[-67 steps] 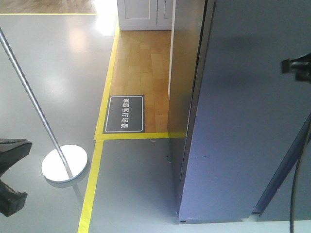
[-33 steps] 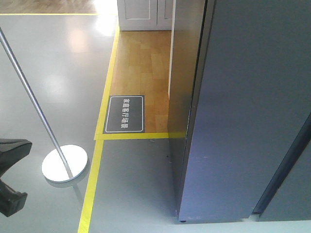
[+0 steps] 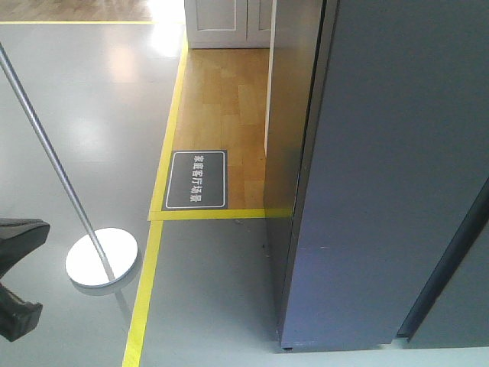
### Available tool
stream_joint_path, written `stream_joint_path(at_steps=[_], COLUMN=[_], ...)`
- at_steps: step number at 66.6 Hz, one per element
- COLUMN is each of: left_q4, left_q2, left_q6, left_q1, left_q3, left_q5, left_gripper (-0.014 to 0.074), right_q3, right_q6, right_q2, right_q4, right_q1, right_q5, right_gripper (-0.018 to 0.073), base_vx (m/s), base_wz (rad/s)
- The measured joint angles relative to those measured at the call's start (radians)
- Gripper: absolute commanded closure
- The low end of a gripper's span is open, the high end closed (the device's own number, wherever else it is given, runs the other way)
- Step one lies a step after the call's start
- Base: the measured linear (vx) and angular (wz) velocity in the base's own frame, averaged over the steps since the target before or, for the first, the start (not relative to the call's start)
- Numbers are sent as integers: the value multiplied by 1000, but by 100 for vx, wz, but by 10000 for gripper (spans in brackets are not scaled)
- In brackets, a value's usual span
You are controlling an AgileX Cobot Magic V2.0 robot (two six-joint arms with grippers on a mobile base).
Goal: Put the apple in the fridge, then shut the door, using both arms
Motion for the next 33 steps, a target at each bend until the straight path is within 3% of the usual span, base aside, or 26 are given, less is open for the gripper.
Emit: stream_joint_path(at_steps=[33], left_q4=[0], left_q2=[0], left_q6=[0], left_q1=[0], left_q3=[0], left_q5=[0], left_gripper=[603], right_q3=[0], right_q6=[0], right_q2=[-18], right_q4=[18], right_q1=[0], right_q5=[8], right_gripper=[563], base_vx=[0], base_wz=[0])
